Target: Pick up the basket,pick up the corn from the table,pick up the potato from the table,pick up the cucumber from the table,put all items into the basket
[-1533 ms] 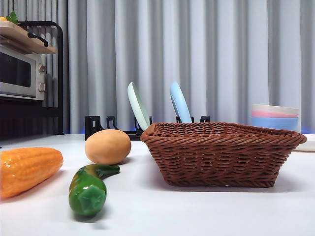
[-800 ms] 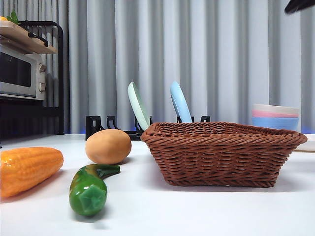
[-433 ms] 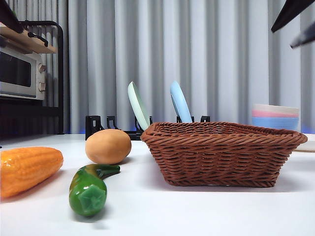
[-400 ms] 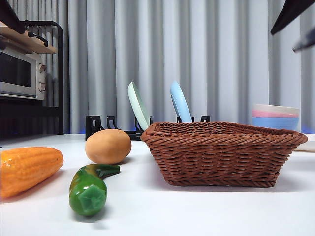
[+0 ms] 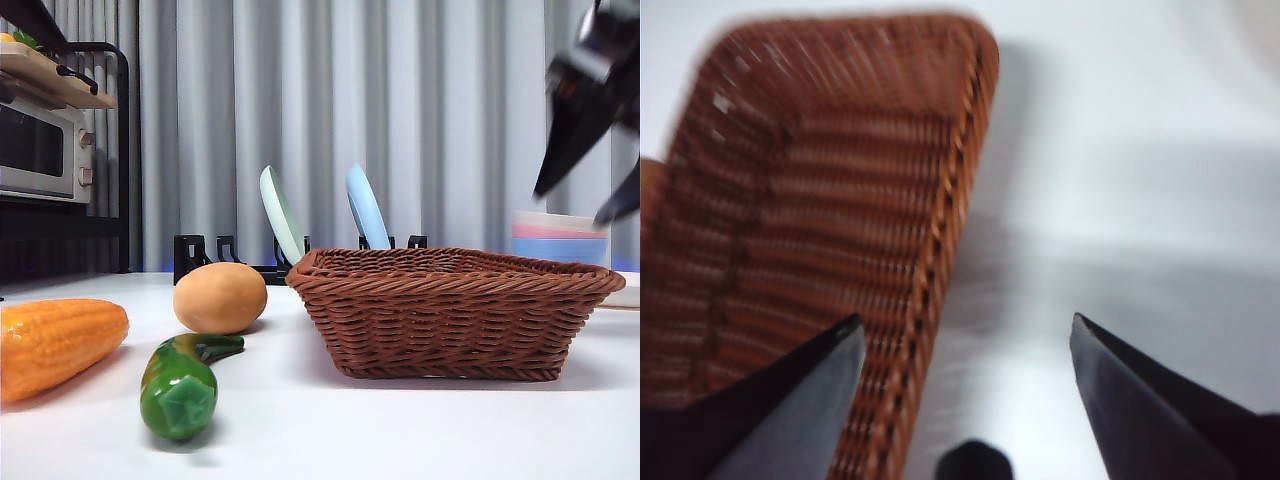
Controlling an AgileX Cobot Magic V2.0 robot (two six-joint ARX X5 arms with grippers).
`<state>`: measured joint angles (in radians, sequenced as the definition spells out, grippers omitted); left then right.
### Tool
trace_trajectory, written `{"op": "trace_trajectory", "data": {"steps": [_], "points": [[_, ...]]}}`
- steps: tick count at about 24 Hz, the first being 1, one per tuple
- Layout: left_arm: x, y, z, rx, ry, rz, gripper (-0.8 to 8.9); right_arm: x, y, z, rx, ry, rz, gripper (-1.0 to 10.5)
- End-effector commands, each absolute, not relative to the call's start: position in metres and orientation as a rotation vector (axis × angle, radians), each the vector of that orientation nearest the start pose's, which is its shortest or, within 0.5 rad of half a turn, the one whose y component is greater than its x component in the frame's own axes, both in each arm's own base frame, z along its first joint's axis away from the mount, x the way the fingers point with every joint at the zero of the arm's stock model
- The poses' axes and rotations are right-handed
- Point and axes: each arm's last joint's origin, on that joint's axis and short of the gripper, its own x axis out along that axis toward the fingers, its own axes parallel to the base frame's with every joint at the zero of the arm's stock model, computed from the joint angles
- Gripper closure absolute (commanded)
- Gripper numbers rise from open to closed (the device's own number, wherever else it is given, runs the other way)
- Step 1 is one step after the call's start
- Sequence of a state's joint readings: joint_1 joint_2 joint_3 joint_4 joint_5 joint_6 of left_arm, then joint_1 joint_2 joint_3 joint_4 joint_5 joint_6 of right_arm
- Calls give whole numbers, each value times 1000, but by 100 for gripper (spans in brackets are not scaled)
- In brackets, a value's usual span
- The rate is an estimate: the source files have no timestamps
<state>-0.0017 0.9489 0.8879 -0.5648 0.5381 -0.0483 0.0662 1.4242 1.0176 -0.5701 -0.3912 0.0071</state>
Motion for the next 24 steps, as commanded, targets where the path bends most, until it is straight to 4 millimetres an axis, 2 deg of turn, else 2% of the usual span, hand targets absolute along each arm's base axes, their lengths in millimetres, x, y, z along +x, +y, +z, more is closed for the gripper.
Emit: {"op": "trace_trajectory", "data": {"steps": [1,5,9,10,12,14,16,19,20,22,24], "points": [[190,-15,311,-221,612,-511,437,295,38,220,161,1044,444,599],[190,-15,311,-222,613,-510,436,308,51,192,191,1110,519,600],[190,-15,310,-223,619,-510,436,313,59,178,188,1140,536,633],[189,-15,310,-224,621,-509,437,313,60,177,188,1142,535,689],[189,-15,310,-226,628,-509,437,314,61,178,183,1130,538,974],[189,-15,309,-226,631,-509,436,314,61,181,214,1129,519,956],[189,-18,309,-222,632,-523,434,312,58,189,248,1109,506,956],[197,-31,307,-200,633,-585,394,303,55,217,268,1026,501,956],[203,-36,305,-189,651,-607,393,298,54,228,267,991,502,956],[218,-48,301,-152,677,-649,305,287,50,249,267,925,503,956],[236,-64,294,-91,734,-664,306,273,47,272,272,846,503,956]]}}
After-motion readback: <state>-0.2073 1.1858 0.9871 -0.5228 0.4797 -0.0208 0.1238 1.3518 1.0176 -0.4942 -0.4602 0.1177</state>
